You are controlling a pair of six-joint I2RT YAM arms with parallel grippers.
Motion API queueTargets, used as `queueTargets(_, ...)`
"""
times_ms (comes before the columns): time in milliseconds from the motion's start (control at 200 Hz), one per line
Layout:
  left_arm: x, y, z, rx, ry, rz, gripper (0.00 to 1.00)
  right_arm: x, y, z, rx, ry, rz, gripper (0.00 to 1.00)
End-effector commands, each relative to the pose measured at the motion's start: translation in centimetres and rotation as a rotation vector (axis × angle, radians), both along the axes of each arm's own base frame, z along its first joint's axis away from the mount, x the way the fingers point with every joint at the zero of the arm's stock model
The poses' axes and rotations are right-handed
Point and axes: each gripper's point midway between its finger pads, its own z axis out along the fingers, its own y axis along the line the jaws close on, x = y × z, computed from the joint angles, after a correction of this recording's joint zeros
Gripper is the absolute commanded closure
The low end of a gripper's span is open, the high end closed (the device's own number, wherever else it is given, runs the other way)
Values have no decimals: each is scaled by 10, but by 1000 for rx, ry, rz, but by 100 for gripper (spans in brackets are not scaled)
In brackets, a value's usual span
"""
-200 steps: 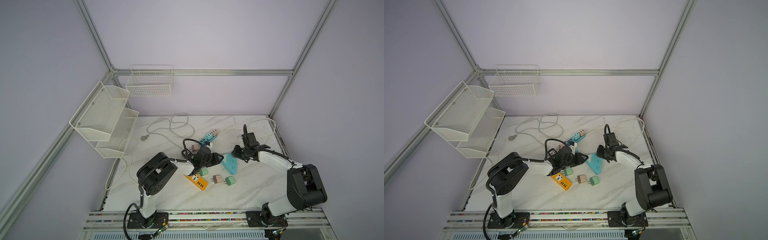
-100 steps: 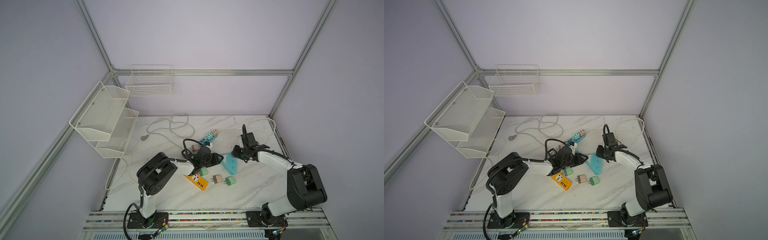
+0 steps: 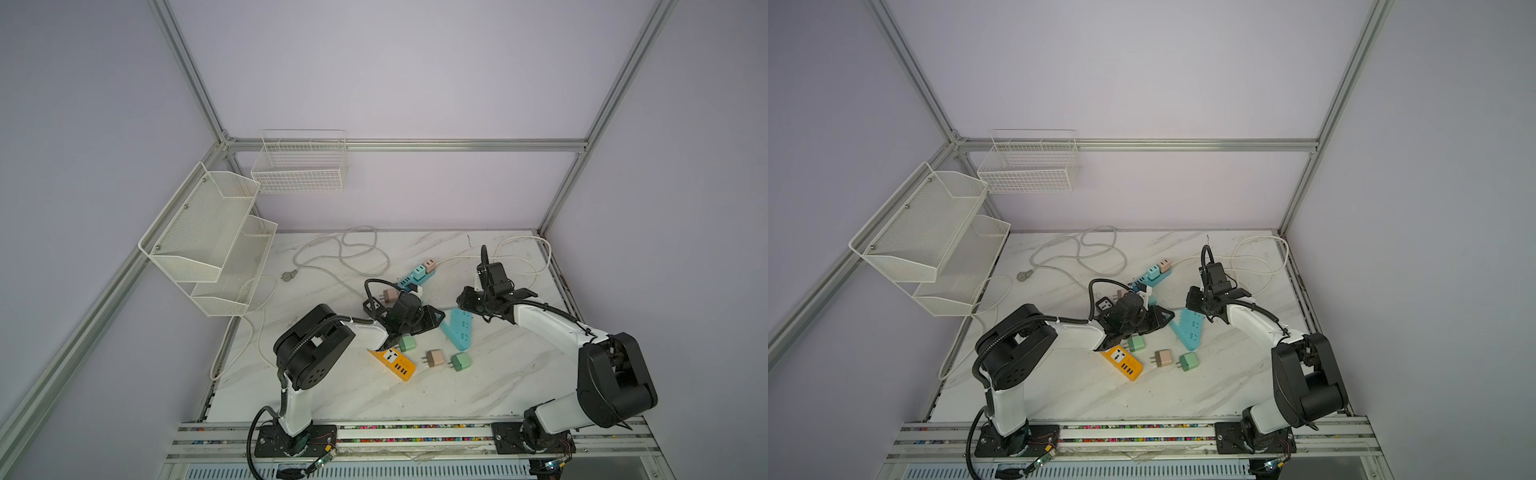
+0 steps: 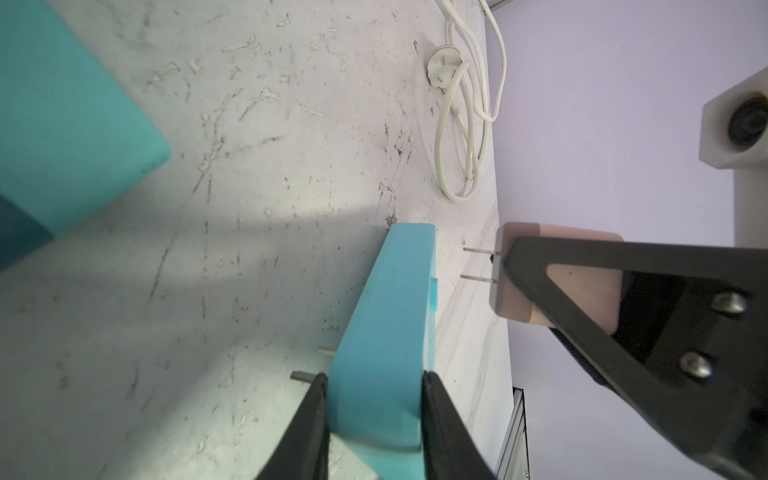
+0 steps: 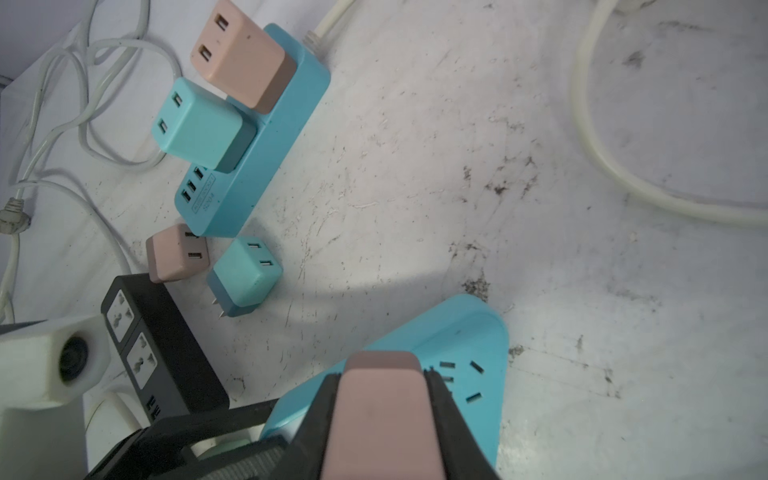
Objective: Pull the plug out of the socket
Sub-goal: 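Pull the pink adapter off the cyan triangle strip with the right gripper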
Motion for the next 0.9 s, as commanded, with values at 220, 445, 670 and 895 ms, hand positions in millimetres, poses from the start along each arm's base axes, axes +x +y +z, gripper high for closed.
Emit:
queueTargets(220, -11, 31, -45, 186, 69, 32, 81, -18, -22, 34, 109, -72, -71, 89)
queueTargets(445, -10, 32, -49, 197, 73, 40, 78, -39, -38, 29, 164, -72, -164, 89)
queueTargets(670, -7, 33, -46, 202, 62, 51, 74, -55, -42, 9, 224, -57, -225, 89)
queueTargets(895, -4, 31, -43, 205, 56, 55, 70, -63, -45, -10, 245, -33, -259, 89)
